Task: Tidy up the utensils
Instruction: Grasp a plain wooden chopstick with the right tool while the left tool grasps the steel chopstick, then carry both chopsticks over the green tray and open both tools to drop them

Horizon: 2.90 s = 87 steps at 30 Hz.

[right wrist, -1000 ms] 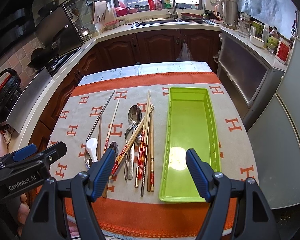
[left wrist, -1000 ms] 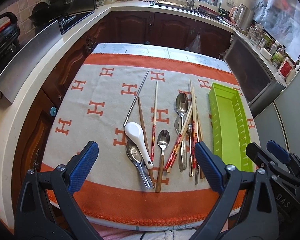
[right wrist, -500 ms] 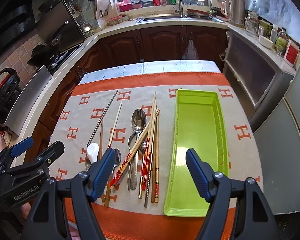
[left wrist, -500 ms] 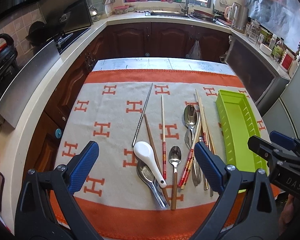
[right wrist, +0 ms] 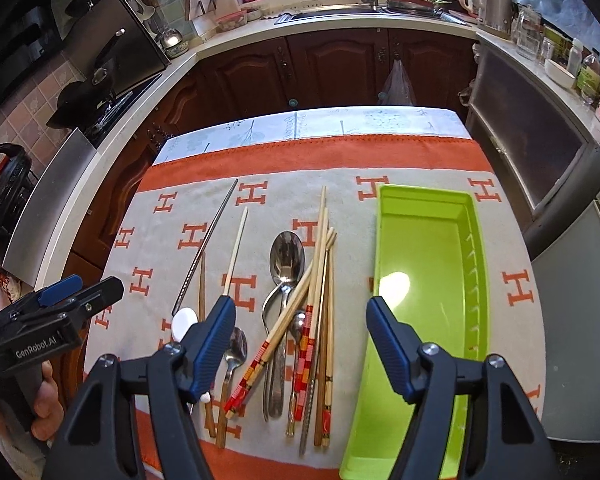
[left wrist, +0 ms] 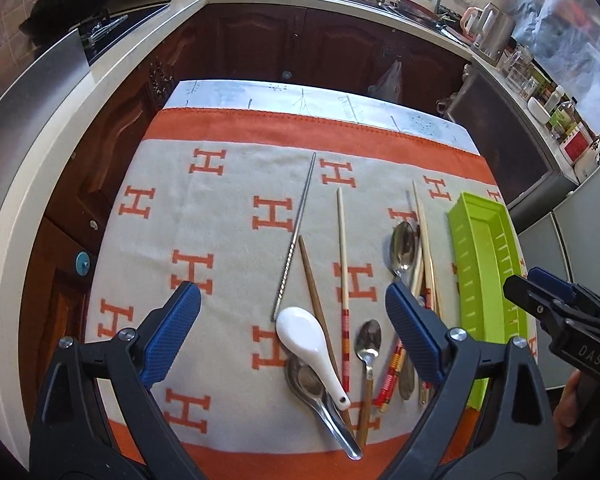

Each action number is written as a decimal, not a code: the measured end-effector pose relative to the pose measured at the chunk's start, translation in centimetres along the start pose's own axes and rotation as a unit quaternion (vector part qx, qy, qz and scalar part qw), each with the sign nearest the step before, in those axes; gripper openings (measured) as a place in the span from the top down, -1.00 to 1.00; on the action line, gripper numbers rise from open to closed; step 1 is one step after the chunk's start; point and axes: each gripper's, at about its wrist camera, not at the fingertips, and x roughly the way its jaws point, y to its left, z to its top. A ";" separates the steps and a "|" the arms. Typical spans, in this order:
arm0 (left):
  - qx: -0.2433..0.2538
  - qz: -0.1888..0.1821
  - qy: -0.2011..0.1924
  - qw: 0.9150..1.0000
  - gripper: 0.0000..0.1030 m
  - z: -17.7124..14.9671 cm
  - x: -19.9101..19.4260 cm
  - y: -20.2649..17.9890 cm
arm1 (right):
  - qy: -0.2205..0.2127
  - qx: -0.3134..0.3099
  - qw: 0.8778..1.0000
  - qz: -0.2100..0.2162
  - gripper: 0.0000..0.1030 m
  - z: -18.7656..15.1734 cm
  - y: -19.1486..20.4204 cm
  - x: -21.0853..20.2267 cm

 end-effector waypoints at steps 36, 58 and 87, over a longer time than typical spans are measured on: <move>-0.009 -0.010 0.085 0.996 0.44 4.9 13.2 2.4 | 0.122 -0.065 0.990 -0.019 0.88 -0.2 9.5 16.0; 0.021 -0.006 0.126 0.992 0.75 4.8 16.8 -0.1 | 0.053 0.078 0.992 0.089 0.90 3.3 2.4 10.7; 0.019 -0.099 0.054 0.993 0.94 2.6 4.7 -9.0 | 0.000 0.128 0.987 0.093 0.90 0.5 -7.8 0.4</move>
